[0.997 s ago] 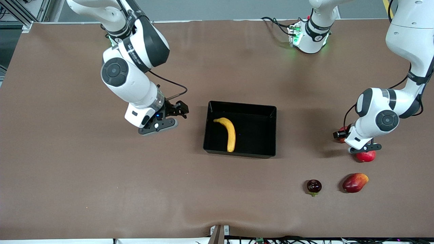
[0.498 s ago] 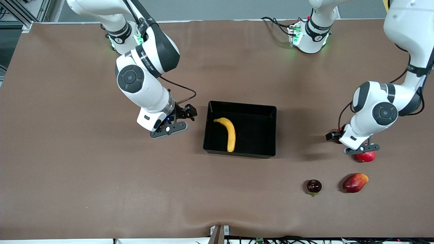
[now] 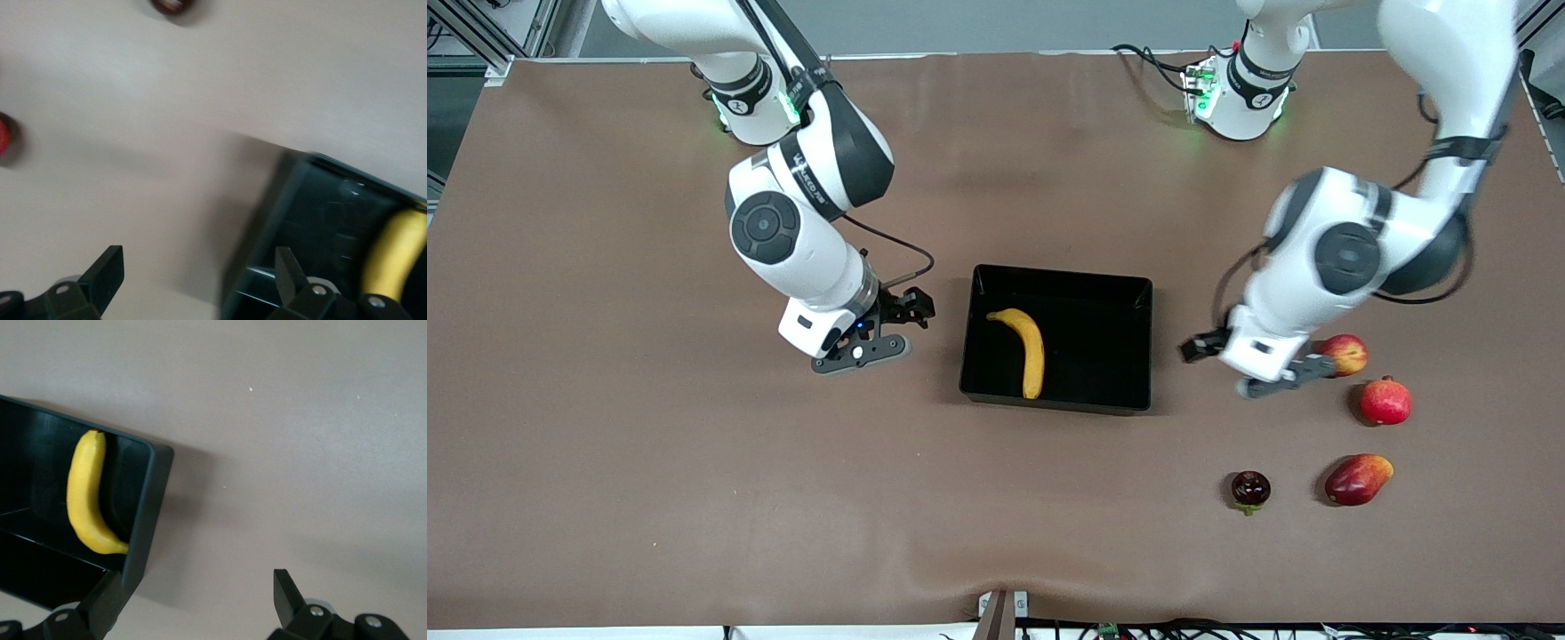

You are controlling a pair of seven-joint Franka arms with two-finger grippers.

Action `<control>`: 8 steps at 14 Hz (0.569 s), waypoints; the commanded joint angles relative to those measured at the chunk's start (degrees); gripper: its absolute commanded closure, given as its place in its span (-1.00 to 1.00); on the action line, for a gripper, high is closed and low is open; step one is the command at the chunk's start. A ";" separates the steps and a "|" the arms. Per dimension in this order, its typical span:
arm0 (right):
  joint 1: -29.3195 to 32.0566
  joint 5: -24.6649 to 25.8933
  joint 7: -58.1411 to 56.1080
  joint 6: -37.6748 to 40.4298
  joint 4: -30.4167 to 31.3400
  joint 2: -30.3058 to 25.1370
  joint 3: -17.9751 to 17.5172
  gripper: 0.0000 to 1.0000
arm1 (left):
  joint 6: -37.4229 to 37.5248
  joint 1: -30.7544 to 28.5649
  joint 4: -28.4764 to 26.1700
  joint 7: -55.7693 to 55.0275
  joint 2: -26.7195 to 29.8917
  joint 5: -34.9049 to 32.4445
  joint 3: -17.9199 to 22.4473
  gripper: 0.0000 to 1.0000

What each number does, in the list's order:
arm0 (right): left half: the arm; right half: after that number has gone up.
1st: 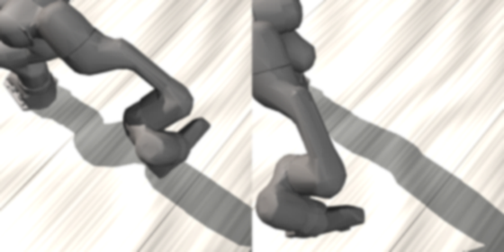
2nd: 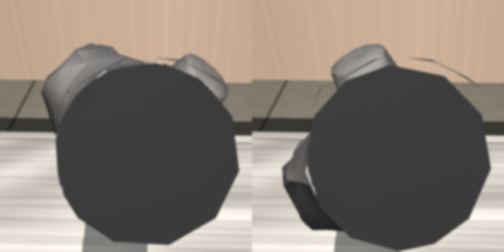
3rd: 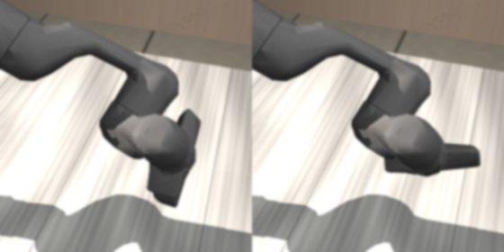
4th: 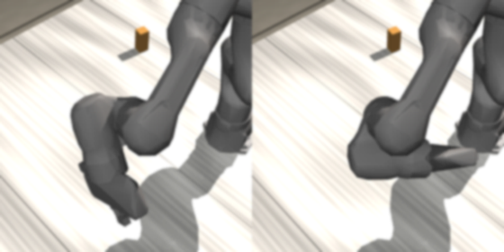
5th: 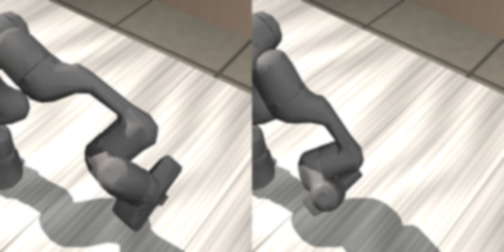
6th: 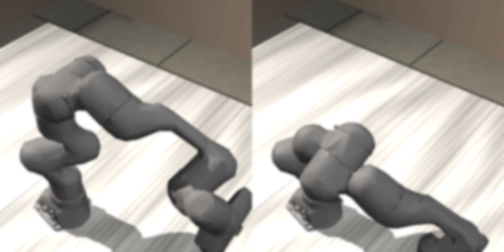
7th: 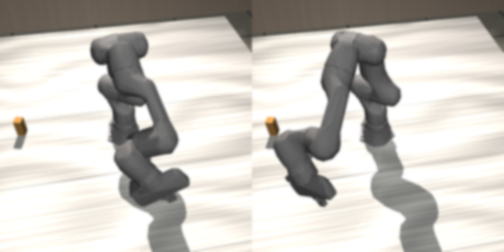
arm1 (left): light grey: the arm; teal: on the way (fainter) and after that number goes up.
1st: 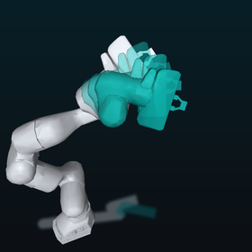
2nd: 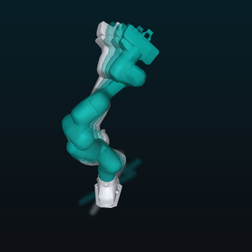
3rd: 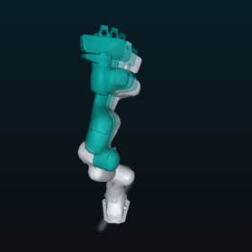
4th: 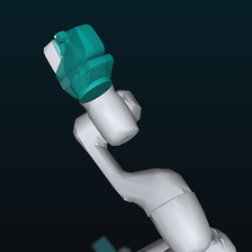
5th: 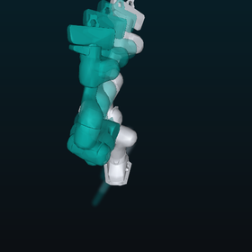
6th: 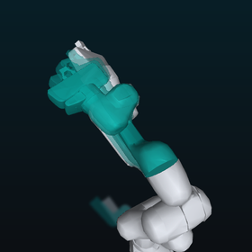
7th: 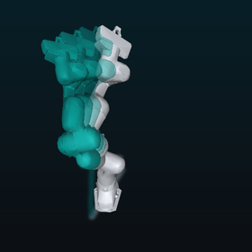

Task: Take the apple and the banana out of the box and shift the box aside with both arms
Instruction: 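Move the left gripper back over the box toward the banana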

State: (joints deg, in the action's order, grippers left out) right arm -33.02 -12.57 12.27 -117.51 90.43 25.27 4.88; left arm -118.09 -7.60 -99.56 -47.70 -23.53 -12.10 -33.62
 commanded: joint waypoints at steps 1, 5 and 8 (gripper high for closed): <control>0.67 -0.88 0.65 0.52 -1.05 1.45 1.27 -1.00 | 1.37 3.29 4.63 -5.36 -4.32 0.06 0.13 -1.00; 0.67 -0.96 0.74 0.44 -1.13 2.24 1.98 -1.00 | 0.58 10.57 10.15 -14.93 -10.29 -0.47 0.48 -1.00; 0.67 -0.96 0.74 0.35 -1.13 2.41 1.98 -1.00 | -0.47 15.32 13.51 -16.02 -15.13 -7.56 0.75 -1.00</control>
State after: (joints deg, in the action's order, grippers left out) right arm -32.51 -12.59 12.32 -117.51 90.43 27.05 7.05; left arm -118.36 4.73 -90.01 -62.68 -34.56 -15.41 -33.31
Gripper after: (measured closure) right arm 0.000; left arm 0.000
